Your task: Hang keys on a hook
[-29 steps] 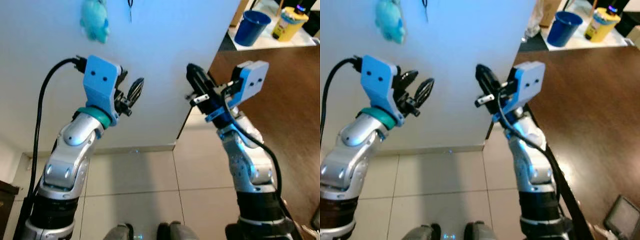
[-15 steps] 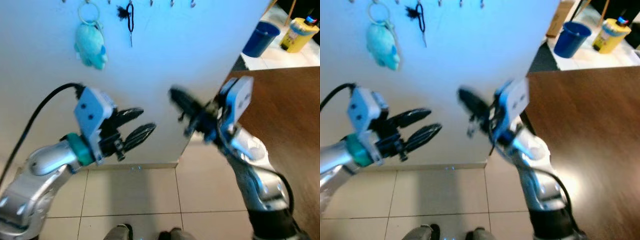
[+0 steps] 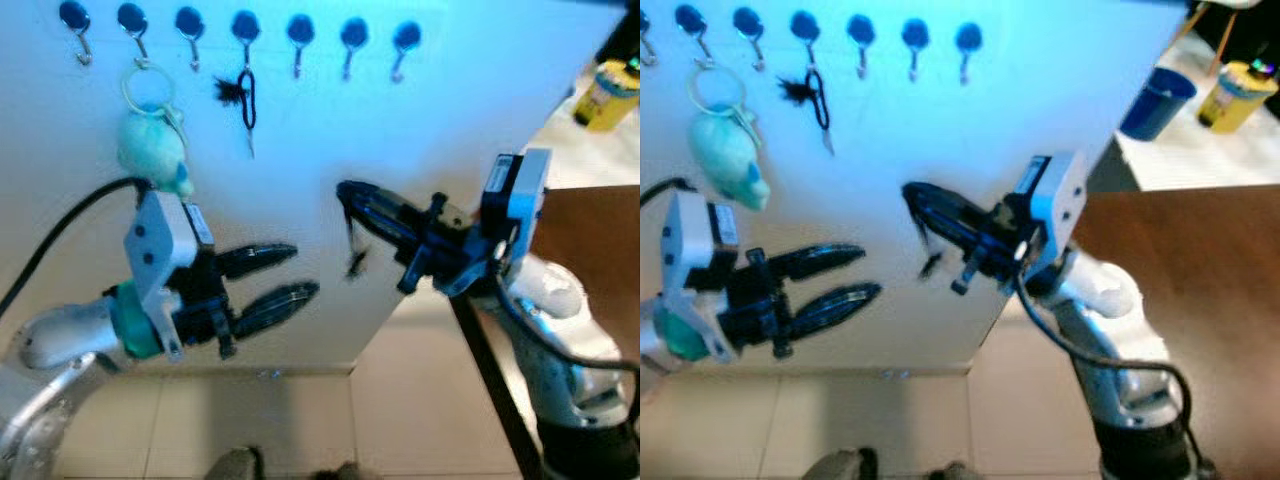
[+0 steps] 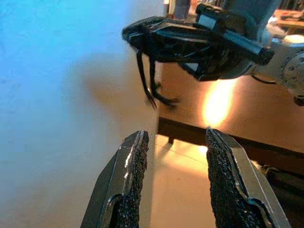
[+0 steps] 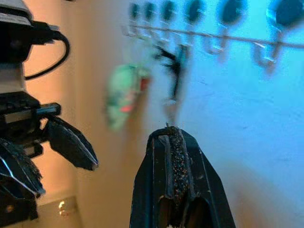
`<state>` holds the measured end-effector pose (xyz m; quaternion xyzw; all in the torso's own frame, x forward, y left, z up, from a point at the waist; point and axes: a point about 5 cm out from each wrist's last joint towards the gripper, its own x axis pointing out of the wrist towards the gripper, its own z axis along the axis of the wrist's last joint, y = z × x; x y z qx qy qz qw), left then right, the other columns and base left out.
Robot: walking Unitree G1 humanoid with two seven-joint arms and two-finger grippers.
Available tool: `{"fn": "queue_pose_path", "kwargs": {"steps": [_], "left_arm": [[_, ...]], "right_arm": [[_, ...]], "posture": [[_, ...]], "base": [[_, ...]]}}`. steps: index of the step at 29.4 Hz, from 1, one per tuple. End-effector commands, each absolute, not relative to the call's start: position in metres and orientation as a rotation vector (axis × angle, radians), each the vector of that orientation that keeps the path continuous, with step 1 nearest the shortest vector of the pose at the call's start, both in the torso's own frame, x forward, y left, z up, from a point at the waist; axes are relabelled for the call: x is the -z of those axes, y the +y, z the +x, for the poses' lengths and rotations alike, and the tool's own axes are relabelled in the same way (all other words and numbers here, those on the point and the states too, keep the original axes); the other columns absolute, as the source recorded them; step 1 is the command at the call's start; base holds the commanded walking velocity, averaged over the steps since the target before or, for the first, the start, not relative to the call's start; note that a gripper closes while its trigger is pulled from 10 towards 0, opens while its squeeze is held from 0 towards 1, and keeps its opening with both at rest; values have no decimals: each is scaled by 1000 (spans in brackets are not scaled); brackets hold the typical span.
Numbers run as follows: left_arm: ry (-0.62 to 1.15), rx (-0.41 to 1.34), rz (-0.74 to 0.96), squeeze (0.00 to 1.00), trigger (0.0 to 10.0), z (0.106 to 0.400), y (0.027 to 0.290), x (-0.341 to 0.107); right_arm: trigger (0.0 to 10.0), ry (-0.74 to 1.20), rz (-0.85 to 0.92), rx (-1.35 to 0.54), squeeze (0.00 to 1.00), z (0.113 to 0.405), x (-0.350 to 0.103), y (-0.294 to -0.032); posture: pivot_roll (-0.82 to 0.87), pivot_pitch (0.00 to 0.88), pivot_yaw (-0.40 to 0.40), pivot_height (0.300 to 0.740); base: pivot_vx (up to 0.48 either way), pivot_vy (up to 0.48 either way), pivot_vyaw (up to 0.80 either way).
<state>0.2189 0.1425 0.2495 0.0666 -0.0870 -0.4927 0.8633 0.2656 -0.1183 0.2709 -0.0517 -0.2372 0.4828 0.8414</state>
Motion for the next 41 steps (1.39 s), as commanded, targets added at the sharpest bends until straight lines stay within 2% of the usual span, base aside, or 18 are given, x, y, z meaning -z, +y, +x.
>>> {"fn": "queue_pose_path", "kwargs": {"steps": [1,11,30,35,41], "left_arm": [[-185,1068,132,0,10000,213,141,-251],[-254,1041,78,0,10000,216,146,-266],[-276,1055,48,0,10000,216,144,-272],[-270,1066,43,0,10000,216,142,-270],[-264,1080,35,0,10000,216,139,-269]], "right_arm": [[10000,-531,-110,-995,0,264,-277,-122],[10000,-648,-42,-786,0,281,-300,-126],[10000,-712,-22,-746,0,280,-310,-121],[10000,-626,-79,-792,0,276,-294,-121],[10000,-563,-92,-742,0,276,-277,-130]], "posture": [[38,82,37,740],[40,68,35,740],[37,76,39,740],[23,83,42,740],[20,86,46,740]], "base": [[0,0,0],[0,0,0],[0,0,0],[0,0,0],[0,0,0]]}}
